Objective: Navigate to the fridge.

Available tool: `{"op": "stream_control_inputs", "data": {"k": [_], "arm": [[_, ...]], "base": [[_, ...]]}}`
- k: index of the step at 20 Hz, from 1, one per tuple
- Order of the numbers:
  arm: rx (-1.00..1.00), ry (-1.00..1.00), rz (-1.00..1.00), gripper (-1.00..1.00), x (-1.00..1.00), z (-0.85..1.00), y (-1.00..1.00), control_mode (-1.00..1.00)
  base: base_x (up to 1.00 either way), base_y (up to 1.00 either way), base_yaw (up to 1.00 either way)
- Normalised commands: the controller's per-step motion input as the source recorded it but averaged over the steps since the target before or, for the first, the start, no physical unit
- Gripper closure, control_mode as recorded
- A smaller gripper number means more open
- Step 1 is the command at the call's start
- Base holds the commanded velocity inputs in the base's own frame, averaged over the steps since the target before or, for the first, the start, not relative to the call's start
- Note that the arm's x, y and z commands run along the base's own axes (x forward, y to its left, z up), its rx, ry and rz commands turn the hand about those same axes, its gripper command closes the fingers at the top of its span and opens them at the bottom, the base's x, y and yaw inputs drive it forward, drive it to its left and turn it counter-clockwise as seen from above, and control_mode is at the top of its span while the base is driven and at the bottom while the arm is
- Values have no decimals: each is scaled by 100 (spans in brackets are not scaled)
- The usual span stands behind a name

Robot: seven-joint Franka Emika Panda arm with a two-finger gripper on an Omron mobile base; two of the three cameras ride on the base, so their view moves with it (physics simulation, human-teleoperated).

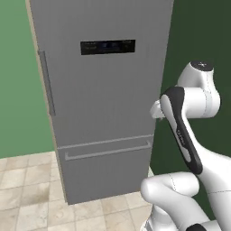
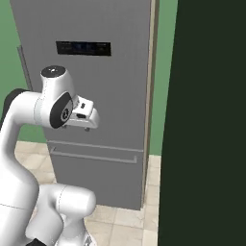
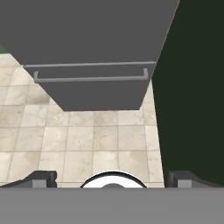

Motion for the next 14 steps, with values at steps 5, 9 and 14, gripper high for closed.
{"op": "stream_control_inputs", "data": {"k": [5,9,14], "arm": [[0,0,0,-100,0,0,0,100],[0,0,0,-100,0,0,0,100],[0,0,0,-100,0,0,0,100]], "base": [[47,17,6],[33,32,0],[40,60,-2]]}}
